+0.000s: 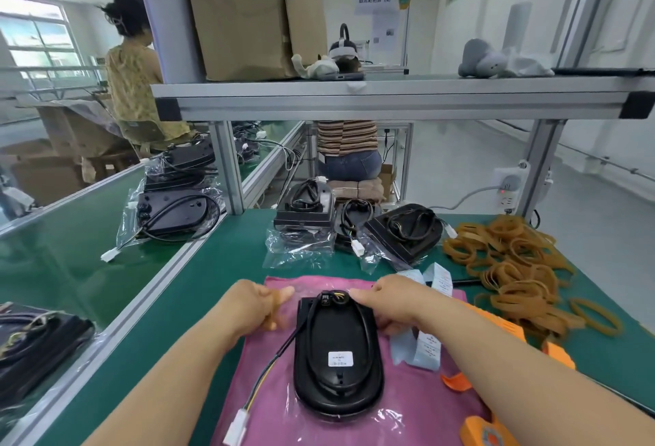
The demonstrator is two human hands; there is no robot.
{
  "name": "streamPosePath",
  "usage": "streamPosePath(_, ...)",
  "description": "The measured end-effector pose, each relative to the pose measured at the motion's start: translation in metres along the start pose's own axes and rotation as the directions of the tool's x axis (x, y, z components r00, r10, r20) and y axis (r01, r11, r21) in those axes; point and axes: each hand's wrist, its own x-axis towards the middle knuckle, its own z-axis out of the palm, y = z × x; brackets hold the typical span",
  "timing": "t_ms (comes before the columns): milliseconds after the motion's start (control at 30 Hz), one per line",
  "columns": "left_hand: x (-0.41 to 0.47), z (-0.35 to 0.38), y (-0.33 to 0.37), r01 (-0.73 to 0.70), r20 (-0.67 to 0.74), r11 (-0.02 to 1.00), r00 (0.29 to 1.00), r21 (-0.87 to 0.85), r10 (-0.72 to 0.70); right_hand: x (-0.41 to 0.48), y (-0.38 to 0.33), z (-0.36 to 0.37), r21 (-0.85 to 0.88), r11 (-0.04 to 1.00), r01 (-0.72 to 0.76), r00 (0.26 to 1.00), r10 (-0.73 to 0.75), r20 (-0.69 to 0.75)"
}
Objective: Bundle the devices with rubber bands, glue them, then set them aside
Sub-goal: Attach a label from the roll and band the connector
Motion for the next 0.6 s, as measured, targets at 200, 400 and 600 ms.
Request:
streamPosePath(200,-0.001,0.018,0.011,-0.052,0.067,0.998,0.996,-0.043,0.055,0.005,0.004,0.003,0.357,0.919,-0.167,0.983,0.130,0.126)
streamPosePath(400,-0.014,0.007,0.014,-0.081,0.045,0.977,0.995,-0.199,0.092,-0.007,0.005,-0.006,0.563,0.811,-0.161,0.966,0.013,0.258)
streamPosePath(600,-0.026,-0.020,0.016,-0.190,-0.024,0.961,0.982,-0.199,0.189,-0.035,-0.004,-0.019,0.717,0.697,0.017,0.923,-0.287,0.257)
